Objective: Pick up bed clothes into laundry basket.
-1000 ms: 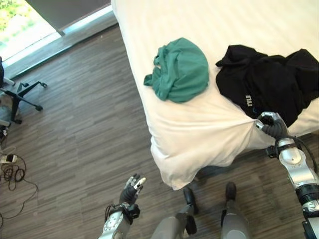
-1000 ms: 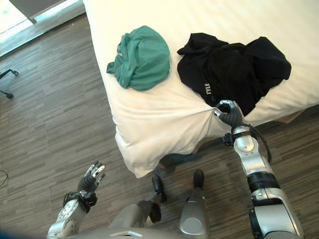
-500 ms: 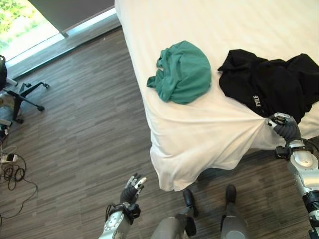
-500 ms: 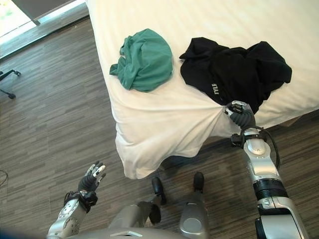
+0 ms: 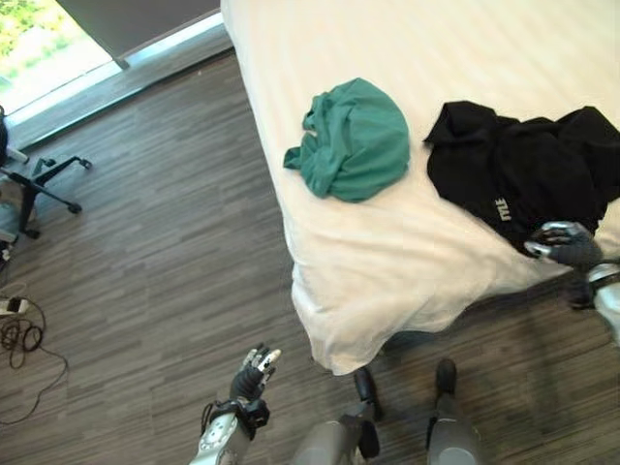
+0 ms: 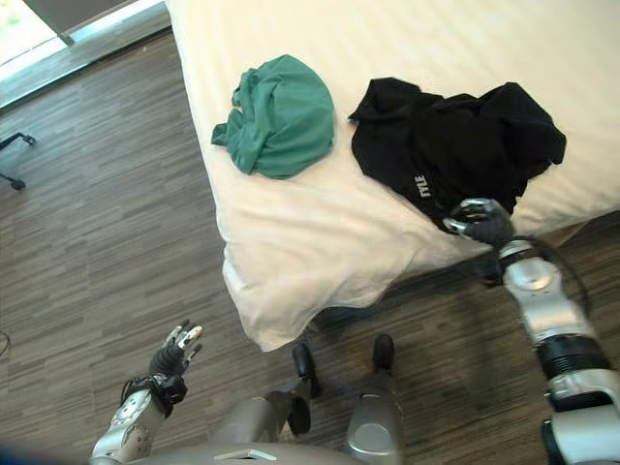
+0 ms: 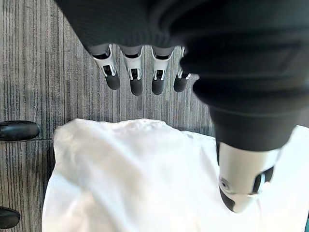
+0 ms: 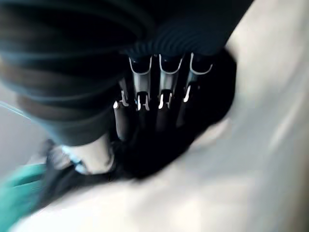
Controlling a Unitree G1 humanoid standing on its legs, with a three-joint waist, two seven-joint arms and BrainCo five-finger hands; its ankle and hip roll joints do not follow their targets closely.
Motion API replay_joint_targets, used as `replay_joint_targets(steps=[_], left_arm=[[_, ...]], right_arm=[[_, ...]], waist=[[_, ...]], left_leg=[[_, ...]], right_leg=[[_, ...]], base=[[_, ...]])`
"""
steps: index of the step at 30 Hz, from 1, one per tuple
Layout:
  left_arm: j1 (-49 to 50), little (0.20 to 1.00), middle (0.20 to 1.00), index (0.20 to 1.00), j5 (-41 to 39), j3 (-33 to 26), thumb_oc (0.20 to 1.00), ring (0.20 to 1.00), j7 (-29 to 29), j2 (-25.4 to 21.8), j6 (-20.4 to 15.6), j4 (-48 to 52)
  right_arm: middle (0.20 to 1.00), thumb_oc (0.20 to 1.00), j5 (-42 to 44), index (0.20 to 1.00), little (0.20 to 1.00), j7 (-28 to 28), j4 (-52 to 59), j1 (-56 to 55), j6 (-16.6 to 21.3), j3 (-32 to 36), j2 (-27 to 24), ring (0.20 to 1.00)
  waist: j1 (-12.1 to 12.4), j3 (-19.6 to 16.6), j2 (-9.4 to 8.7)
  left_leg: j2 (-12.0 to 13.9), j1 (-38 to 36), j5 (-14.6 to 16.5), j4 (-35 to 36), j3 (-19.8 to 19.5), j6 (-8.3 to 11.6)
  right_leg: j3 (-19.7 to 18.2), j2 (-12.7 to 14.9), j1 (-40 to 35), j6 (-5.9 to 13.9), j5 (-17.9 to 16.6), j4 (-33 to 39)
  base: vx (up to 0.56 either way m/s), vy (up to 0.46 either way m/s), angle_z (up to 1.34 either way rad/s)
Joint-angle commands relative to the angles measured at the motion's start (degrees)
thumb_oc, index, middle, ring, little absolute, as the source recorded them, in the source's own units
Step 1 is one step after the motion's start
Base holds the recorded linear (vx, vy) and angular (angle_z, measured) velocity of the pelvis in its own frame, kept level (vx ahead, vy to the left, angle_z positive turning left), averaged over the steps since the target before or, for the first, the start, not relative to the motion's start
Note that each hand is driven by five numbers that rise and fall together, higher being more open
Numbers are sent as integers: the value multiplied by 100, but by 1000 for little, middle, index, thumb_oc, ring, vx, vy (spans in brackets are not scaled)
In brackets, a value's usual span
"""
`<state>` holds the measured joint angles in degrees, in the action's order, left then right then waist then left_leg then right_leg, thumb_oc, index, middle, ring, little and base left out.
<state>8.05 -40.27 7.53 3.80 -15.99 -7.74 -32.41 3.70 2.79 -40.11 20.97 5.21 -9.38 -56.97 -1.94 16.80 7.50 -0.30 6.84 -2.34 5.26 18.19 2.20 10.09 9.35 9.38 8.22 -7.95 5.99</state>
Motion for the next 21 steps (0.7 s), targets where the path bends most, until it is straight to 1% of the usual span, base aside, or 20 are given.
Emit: replay_joint_targets(steps=[1, 4, 6, 7, 14, 16, 18, 19, 20, 21], left_arm=[[-286, 1000, 1000, 1000, -59, -175, 1000, 1000, 100, 79, -53, -233], [-355, 1000, 1000, 1000, -6, -141, 1000, 1000, 39, 64, -114, -267], [-377, 1000, 1000, 1000, 0, -117, 1000, 1000, 24, 68, -122, -291], [-385, 1000, 1000, 1000, 3, -69, 1000, 1000, 14, 76, -126, -279], [-368, 1000, 1000, 1000, 21, -12, 1000, 1000, 61, 102, -119, -386], [-368, 1000, 1000, 1000, 75, 1, 1000, 1000, 61, 60, -113, -411], [-376, 1000, 1000, 1000, 102, 39, 1000, 1000, 33, 15, -125, -406], [-405, 1000, 1000, 1000, 116, 63, 1000, 1000, 28, -8, -127, -462], [-435, 1000, 1000, 1000, 145, 75, 1000, 1000, 19, -78, -122, -514], [-435, 1000, 1000, 1000, 145, 59, 1000, 1000, 20, -54, -123, -516]], right_arm=[[1000, 1000, -537, 1000, 1000, -87, -638, 218, -214, -74, -482, 1000], [1000, 1000, -285, 1000, 1000, -299, -1292, 627, -247, 85, -591, 1000], [1000, 1000, -171, 1000, 1000, -348, -1423, 795, -247, 106, -677, 1000], [1000, 1000, 3, 1000, 1000, -428, -1604, 1121, -222, 112, -889, 1000], [1000, 1000, -43, 1000, 1000, -492, -997, 1780, -164, -210, -1603, 1000], [1000, 1000, -220, 1000, 1000, -679, -867, 2278, -204, -434, -1843, 1000], [1000, 1000, -250, 1000, 1000, -874, -900, 2819, -210, -660, -1974, 1000], [1000, 1000, -287, 1000, 1000, -964, -1015, 3227, -204, -914, -2020, 1000], [1000, 1000, -387, 1000, 1000, -1013, -1095, 3906, -210, -1408, -2069, 1000], [1000, 1000, -380, 1000, 1000, -1011, -1127, 4027, -208, -1523, -2061, 1000]], waist=[[-274, -41, 35], [-263, -45, 27], [-262, -51, 14], [-252, -52, -15], [-279, -74, -164], [-262, -88, -196], [-224, -85, -218], [-191, -92, -236], [-142, -104, -268], [-160, -104, -251]], left_leg=[[391, -189, -351, -26, -159, 448], [379, -188, -338, -26, -160, 438], [378, -182, -337, -26, -155, 436], [377, -178, -336, -26, -152, 434], [415, -179, -327, -26, -102, 445], [422, -165, -330, -26, -77, 449], [427, -174, -320, -26, -79, 457], [426, -165, -321, -26, -86, 458], [428, -133, -348, -26, -87, 464], [428, -126, -350, -26, -82, 464]], right_leg=[[187, -101, -99, 28, 157, -101], [180, -91, -88, 38, 143, -99], [172, -91, -76, 40, 136, -100], [157, -92, -64, 43, 125, -107], [104, -129, -25, 36, 110, -111], [99, -133, 5, 39, 98, -113], [95, -133, 5, 43, 107, -115], [95, -134, 22, 44, 101, -114], [88, -139, 60, 40, 73, -106], [83, -139, 70, 39, 71, -108]], base=[[0, 0, 0], [0, 6, -1], [-8, 12, -6], [-11, 11, -10], [-1, 2, -7], [3, -2, -5], [3, -5, -7], [-15, -20, -7], [-15, -16, -4], [0, 0, 0]])
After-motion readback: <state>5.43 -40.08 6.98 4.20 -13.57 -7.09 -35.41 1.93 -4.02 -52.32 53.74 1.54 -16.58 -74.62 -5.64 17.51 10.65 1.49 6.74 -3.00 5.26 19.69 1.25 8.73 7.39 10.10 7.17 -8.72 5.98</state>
